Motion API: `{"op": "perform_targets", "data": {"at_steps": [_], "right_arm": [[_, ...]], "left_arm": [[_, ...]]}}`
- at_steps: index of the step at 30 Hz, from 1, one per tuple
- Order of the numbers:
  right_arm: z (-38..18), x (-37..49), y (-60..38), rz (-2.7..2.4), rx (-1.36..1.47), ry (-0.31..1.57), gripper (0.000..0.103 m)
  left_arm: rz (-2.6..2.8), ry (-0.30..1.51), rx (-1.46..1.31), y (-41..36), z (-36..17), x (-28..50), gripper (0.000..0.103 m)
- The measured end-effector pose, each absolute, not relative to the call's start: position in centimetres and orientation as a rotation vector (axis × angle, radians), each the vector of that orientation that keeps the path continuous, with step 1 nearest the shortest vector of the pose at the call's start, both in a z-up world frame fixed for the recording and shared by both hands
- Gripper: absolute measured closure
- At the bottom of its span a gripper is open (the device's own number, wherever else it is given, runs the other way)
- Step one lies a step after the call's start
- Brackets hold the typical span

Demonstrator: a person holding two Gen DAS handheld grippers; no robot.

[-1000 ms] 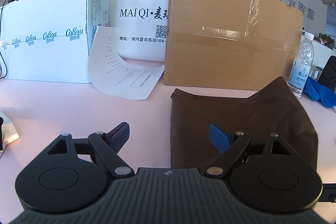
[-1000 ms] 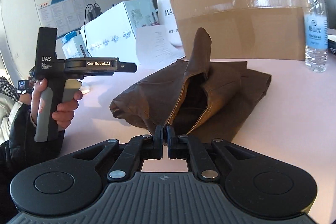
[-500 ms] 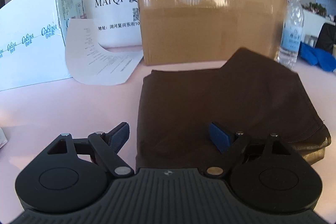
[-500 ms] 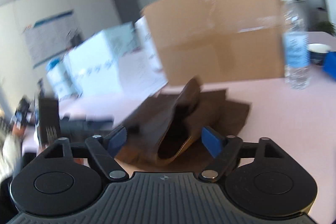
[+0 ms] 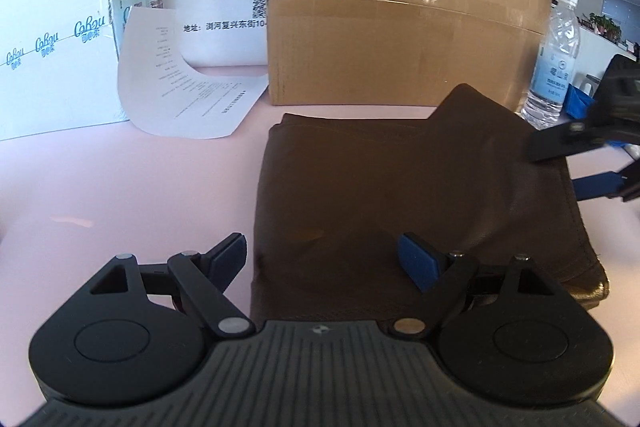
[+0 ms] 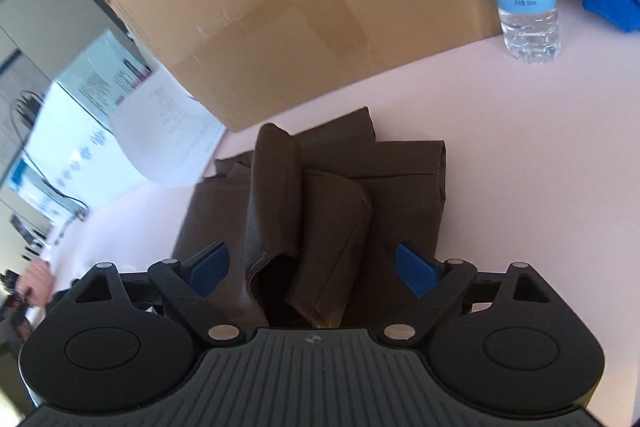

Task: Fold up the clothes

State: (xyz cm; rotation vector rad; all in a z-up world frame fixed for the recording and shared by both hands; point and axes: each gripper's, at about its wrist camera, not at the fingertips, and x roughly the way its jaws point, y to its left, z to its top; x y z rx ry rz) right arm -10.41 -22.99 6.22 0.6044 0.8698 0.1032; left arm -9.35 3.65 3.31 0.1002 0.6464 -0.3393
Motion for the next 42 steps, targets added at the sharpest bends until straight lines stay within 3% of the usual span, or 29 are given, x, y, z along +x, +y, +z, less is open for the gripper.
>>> {"op": "perform_targets", "data": {"at_steps": [3, 4, 5, 7, 11, 21, 28, 34, 35, 36, 42], "right_arm": [[5.0, -8.8, -23.0, 0.142, 0.682, 0.949, 0.02], [4.8, -8.5, -23.0, 0.134, 0.693, 0.953, 0.037], [4.9, -8.4, -22.8, 0.128, 0.68, 0.945, 0.06], [5.0, -8.2, -22.3, 0.14, 0.652, 0.92, 0.077], [5.9, -8.5, -21.1, 0.184, 0.627, 0.833, 0.088], [7.8, -5.0, -15.2, 0.456, 0.796, 0.742, 0.09], [3.2, -5.1, -17.9, 0.393, 1.043, 0.894, 0.089], [0.6, -6.2, -21.4, 0.307, 1.05, 0.943, 0.07], [1.4, -6.4, -21.9, 0.321, 1.014, 0.934, 0.06], [2.7, -6.9, -22.2, 0.314, 0.949, 0.889, 0.058], [9.0, -9.7, -20.9, 0.296, 0.603, 0.583, 0.057]], "left_arm": [[-0.347, 0.629, 0.122, 3.3, 3.4, -9.8, 0.021], [-0.348, 0.627, 0.122, 3.3, 3.4, -9.9, 0.021], [-0.349, 0.623, 0.121, 3.4, 3.5, -9.9, 0.021], [-0.346, 0.612, 0.109, 3.7, 3.8, -10.1, 0.021], [-0.296, 0.522, 0.069, 5.1, 5.4, -10.8, 0.021], [-0.09, 0.246, -0.024, 9.9, 8.8, -13.0, 0.02], [-0.175, 0.426, -0.041, 9.7, 7.3, -10.3, 0.02], [-0.245, 0.613, 0.113, 6.0, 3.9, -8.4, 0.02], [-0.263, 0.656, 0.129, 5.6, 3.2, -7.9, 0.02], [-0.276, 0.695, 0.125, 5.3, 2.6, -7.4, 0.02], [-0.272, 0.746, 0.112, 5.4, 1.8, -6.7, 0.017]]}}
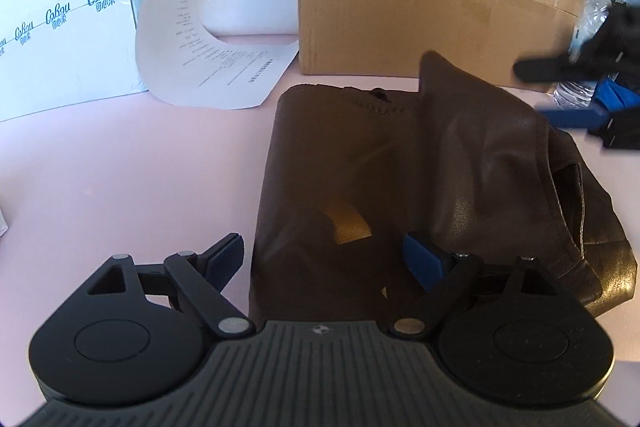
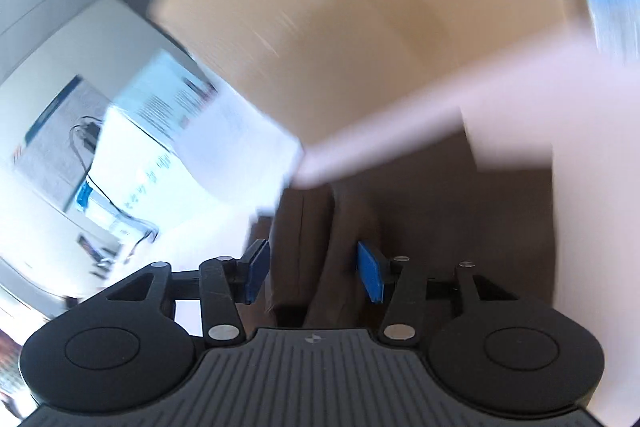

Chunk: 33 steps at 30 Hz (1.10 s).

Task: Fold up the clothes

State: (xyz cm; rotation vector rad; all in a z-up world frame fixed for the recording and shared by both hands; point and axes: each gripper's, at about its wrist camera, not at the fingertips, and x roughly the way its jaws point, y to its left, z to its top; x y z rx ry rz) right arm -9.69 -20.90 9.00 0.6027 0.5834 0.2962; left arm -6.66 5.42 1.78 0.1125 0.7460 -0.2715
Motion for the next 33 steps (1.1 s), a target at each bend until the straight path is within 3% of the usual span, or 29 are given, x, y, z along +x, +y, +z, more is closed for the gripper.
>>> {"op": "perform_targets", "data": {"at_steps": [3, 6, 10, 15, 18, 20, 23, 29, 33], "right_arm": [[10.5, -10.7, -19.4, 0.397, 0.596, 0.504, 0.056], [10.3, -10.0, -16.5, 0.475, 0.558, 0.55, 0.054], [6.4, -8.1, -15.9, 0.281, 0.587, 0.678, 0.058], [4.0, -8.2, -19.4, 0.287, 0.665, 0.688, 0.061], [4.1, -8.8, -19.9, 0.303, 0.684, 0.663, 0.06], [6.2, -11.0, -19.5, 0.343, 0.608, 0.567, 0.053], [8.5, -13.8, -19.7, 0.397, 0.585, 0.468, 0.052], [4.6, -12.9, -18.6, 0.375, 0.687, 0.636, 0.054], [2.6, -13.0, -18.3, 0.299, 0.686, 0.649, 0.058]], "left_arm": [[-0.251, 0.724, 0.137, 5.1, 1.8, -6.9, 0.016], [-0.238, 0.69, 0.191, 4.5, 1.8, -7.6, 0.016], [-0.23, 0.666, 0.224, 4.2, 1.8, -8.0, 0.016], [-0.233, 0.667, 0.225, 4.2, 1.8, -7.7, 0.013], [-0.234, 0.663, 0.232, 4.3, 1.8, -7.6, 0.013], [-0.233, 0.65, 0.234, 4.4, 2.0, -7.8, 0.013], [-0.205, 0.577, 0.212, 5.5, 3.6, -8.7, 0.014], [-0.123, 0.4, 0.093, 9.3, 6.7, -10.4, 0.014], [0.034, 0.466, 0.096, 10.7, 5.8, -8.5, 0.014]]}}
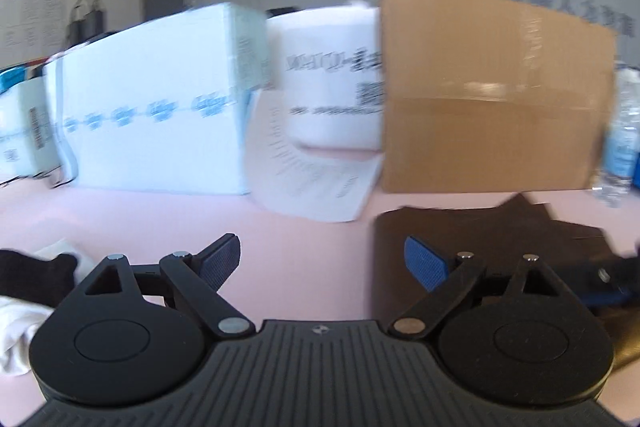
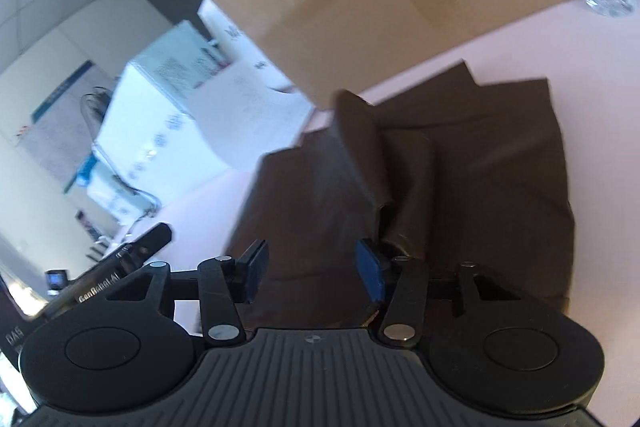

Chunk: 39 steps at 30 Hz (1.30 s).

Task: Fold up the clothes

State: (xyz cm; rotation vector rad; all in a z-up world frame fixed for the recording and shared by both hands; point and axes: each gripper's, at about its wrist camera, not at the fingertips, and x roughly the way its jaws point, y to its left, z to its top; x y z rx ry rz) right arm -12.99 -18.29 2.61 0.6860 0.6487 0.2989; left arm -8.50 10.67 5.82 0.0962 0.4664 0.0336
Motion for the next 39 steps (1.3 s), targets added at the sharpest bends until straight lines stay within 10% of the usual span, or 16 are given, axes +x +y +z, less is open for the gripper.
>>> {"op": "perform_targets", "data": {"at_steps": [8, 39], "right_arm": [[1.0, -13.3, -18.2, 0.319, 0.697, 0.596, 0.058], [0.8, -13.1, -17.9, 0.363, 0.681, 0.59, 0.048]], "left_arm": [[-0.053, 0.774, 0.059, 12.1, 2.1, -4.6, 0.014], [-0.677, 1.067, -0.673, 16.5, 0.8, -3.8, 0.014]]}}
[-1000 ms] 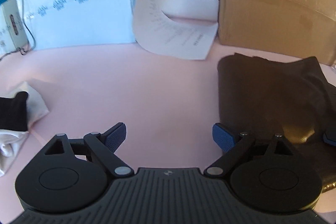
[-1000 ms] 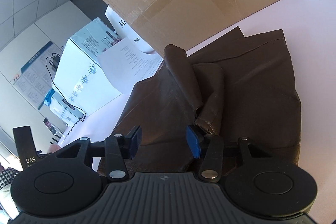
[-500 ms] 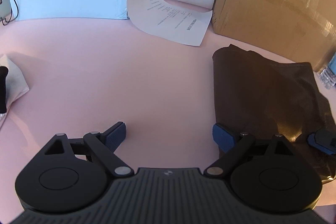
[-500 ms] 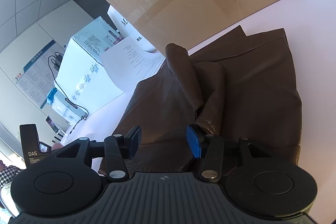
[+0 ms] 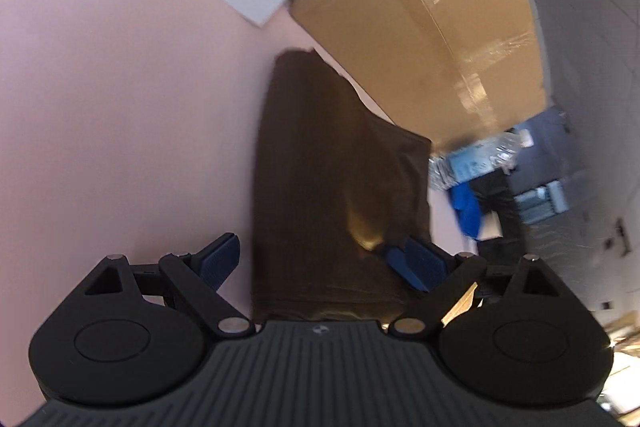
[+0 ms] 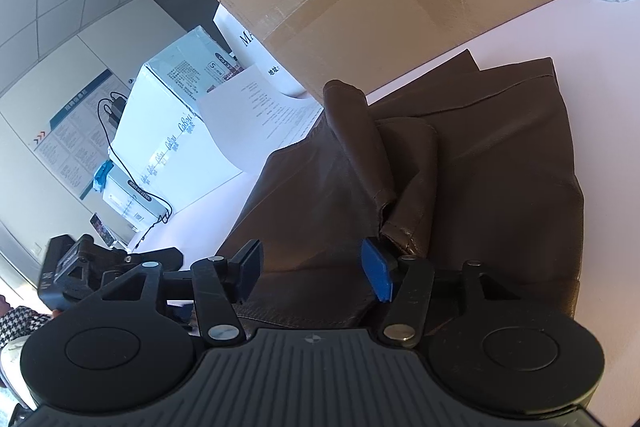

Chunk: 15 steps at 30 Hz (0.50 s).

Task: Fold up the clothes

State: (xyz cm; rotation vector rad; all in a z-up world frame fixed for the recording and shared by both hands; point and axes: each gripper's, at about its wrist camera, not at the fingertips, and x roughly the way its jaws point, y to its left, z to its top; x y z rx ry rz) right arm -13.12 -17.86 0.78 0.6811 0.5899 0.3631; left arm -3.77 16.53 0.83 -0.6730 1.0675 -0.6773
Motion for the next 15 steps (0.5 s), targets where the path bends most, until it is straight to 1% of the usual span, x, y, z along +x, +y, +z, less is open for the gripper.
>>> {"op": "perform_targets", "data": {"at_steps": [1, 2, 5, 7, 8, 9, 10, 11, 12, 13, 14, 15], "right_arm": [[0.7, -13.1, -17.9, 0.367, 0.687, 0.589, 0.047], [0.6, -13.1, -18.4, 0.376, 0.729, 0.586, 0.047], [-0.1, -13.2, -19.8, 0.376, 0.878, 0.568, 0.048], [-0.3, -13.3, -20.5, 0.37, 0.945, 0.565, 0.049], [-0.3, -13.4, -20.7, 0.367, 0.975, 0.564, 0.049], [-0.2, -13.6, -21.0, 0.362, 0.991, 0.563, 0.05], [0.0, -13.7, -21.2, 0.357, 1.006, 0.563, 0.053], [0.1, -13.9, -21.2, 0.345, 0.995, 0.561, 0.061], [0.5, -14.0, -20.9, 0.294, 0.943, 0.57, 0.07], [1.0, -14.2, -20.6, 0.242, 0.888, 0.579, 0.087], [1.1, -14.2, -20.4, 0.214, 0.861, 0.591, 0.096], [1.0, -14.3, -20.3, 0.198, 0.845, 0.604, 0.098]], "left_arm": [[-0.681, 1.068, -0.647, 15.9, 1.0, -3.7, 0.01], [-0.686, 1.068, -0.625, 15.2, 1.2, -3.7, 0.0], [-0.631, 1.053, -0.551, 13.1, 1.9, -3.9, 0.0], [-0.569, 1.043, -0.494, 11.7, 2.3, -4.1, 0.002], [-0.546, 1.038, -0.47, 11.3, 2.4, -4.2, 0.009], [-0.504, 1.026, -0.427, 10.6, 2.7, -4.5, 0.02], [-0.472, 1.016, -0.401, 10.3, 2.9, -4.7, 0.025], [-0.432, 1.008, -0.367, 10.0, 3.1, -4.8, 0.039], [-0.393, 1.0, -0.341, 9.8, 3.3, -5.0, 0.048], [-0.375, 0.997, -0.338, 9.7, 3.3, -5.0, 0.051], [-0.361, 0.997, -0.341, 9.8, 3.3, -5.0, 0.056], [-0.347, 0.999, -0.349, 9.9, 3.4, -4.9, 0.06]]}}
